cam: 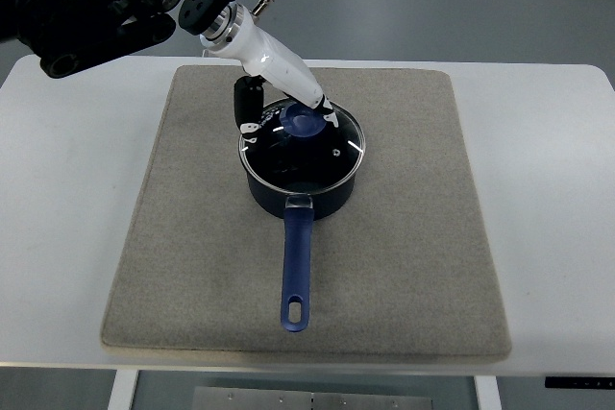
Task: Open pot lid and place left with left hand
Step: 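Lower the left hand onto the blue knob of the glass lid, then close the left hand fingers around the blue lid knob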
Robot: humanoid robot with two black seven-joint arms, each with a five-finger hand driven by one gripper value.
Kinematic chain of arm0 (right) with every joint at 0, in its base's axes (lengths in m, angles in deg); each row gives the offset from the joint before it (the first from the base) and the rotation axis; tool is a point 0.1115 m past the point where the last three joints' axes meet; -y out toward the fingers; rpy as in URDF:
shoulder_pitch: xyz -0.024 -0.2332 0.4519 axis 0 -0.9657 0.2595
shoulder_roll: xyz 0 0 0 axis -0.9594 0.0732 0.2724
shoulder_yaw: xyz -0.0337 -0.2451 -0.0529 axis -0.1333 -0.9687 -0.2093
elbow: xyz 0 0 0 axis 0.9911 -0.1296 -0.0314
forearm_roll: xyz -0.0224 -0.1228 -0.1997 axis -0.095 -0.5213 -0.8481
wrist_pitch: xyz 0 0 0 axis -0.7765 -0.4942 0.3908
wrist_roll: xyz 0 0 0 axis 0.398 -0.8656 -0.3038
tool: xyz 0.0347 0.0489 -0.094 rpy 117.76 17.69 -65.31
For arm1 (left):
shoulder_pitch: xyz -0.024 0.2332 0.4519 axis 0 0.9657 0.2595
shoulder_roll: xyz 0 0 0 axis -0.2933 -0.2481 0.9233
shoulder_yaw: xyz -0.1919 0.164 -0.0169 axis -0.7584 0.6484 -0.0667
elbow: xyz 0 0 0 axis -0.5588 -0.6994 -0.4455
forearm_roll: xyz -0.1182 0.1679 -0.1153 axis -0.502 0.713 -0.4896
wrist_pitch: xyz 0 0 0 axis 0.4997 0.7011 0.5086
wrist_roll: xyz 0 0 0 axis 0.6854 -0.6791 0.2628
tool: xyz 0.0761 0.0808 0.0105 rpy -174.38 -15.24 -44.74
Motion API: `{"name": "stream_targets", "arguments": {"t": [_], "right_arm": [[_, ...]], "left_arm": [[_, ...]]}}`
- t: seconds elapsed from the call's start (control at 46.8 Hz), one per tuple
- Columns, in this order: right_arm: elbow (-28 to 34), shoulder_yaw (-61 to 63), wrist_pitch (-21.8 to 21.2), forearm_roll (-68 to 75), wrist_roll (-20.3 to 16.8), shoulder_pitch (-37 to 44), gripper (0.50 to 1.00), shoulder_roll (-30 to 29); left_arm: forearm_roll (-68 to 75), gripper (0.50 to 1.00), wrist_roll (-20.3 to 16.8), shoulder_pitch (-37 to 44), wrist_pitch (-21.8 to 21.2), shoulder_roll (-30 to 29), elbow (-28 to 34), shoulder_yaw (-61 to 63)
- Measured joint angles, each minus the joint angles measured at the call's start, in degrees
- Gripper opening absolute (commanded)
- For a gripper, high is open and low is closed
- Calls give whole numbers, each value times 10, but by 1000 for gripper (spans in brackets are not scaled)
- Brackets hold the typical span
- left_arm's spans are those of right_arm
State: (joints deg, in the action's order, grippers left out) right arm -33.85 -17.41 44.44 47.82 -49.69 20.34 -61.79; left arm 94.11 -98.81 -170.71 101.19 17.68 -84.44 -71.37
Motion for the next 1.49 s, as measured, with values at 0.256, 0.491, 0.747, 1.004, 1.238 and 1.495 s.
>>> {"name": "stream_targets", "arguments": {"t": [0.256, 0.491, 0.747, 1.004, 1.238, 1.495], "right_arm": [[0, 0, 0, 0, 0, 0, 915, 0], [0, 0, 0, 0, 0, 0, 915, 0], [0, 0, 0, 0, 0, 0, 915, 0], [0, 0, 0, 0, 0, 0, 915, 0], [0, 0, 0, 0, 0, 0, 915, 0], [0, 0, 0, 0, 0, 0, 915, 0]], "left_arm": [[3, 990, 0, 2, -22, 1, 1, 3], [-2, 992, 0, 6, -22, 0, 3, 2], [-5, 992, 0, 11, -23, -3, 12, 1], [-7, 992, 0, 14, -23, -1, 14, -1], [-7, 992, 0, 14, -25, -1, 15, -2], [-7, 990, 0, 13, -26, -1, 17, -2]]}}
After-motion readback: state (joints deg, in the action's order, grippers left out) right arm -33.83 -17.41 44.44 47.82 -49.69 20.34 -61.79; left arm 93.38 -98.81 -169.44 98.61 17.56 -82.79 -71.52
